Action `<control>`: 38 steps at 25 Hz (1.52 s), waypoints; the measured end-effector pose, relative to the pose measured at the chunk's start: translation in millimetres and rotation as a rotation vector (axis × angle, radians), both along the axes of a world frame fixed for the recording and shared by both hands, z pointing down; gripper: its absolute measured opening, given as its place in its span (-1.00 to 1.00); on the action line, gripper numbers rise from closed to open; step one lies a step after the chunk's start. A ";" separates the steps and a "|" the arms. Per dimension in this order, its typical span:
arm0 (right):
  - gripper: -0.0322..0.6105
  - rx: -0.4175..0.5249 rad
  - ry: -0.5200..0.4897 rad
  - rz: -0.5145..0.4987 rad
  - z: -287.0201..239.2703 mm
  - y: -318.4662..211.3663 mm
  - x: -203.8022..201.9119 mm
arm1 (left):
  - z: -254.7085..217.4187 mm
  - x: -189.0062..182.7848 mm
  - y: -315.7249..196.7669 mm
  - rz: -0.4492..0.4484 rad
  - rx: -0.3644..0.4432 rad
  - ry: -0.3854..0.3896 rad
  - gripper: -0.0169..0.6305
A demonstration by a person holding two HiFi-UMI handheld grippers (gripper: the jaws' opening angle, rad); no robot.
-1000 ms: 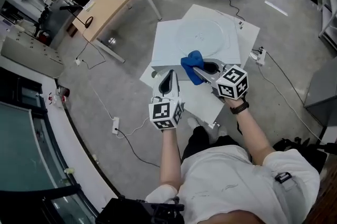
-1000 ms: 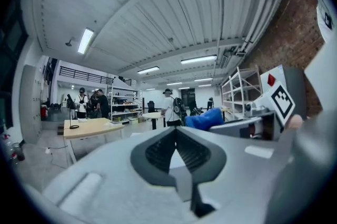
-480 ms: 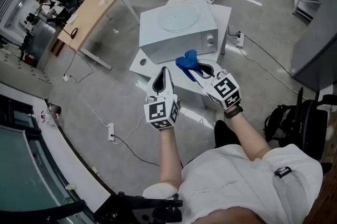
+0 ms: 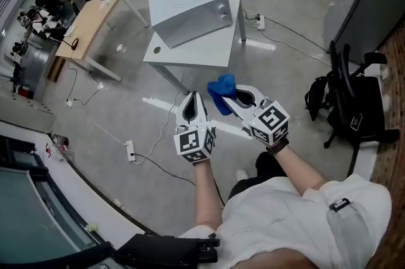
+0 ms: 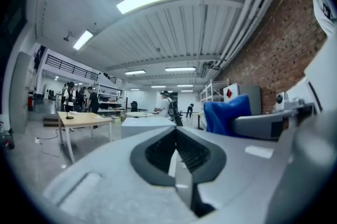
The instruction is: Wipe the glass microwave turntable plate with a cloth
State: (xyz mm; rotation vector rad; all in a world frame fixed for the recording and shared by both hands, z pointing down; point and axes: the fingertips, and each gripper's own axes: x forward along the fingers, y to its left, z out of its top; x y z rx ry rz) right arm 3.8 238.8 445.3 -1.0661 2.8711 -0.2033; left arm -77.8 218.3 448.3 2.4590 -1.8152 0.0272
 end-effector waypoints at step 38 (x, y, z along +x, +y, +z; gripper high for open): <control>-0.71 0.111 -0.079 0.006 -65.6 71.5 47.6 | -85.3 53.6 95.1 -0.049 0.227 -0.066 -0.94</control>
